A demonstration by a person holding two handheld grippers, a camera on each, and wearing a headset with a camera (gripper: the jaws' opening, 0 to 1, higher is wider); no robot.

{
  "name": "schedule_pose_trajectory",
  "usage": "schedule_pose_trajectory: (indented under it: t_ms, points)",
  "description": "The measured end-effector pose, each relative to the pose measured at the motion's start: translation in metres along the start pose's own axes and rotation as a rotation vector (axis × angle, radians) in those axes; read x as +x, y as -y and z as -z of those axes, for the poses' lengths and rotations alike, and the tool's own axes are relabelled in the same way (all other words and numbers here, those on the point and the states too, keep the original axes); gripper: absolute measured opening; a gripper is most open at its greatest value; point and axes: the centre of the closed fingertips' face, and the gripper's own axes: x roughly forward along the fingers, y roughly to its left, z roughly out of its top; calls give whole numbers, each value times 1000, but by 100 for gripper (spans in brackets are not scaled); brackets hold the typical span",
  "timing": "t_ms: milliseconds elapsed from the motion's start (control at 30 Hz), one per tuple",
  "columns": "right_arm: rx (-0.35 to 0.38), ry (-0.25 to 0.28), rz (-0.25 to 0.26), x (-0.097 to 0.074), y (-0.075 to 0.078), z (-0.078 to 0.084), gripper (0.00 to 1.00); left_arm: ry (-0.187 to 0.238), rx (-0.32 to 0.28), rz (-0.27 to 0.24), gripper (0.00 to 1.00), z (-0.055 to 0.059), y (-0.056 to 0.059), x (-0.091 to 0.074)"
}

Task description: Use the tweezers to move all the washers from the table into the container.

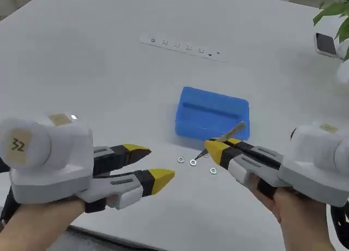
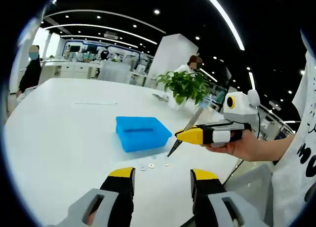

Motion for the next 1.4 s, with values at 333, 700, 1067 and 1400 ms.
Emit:
schedule_pose_trajectory:
  t_ms: [333,700,1067,1400]
  points:
    - [-9,-46,0,35,20,20,4,-175,205,-196,79,36,-21,7]
    - [-44,-75,-30,54,23,32,4,-42,214,-396,99,11,-52,-28]
    - [-94,-93,-16,62,25,35,4,-1,230,-481,99,10,-69,-38]
    - [-115,-103,6,65,25,42,4,-33,247,-478,99,17,-71,-35]
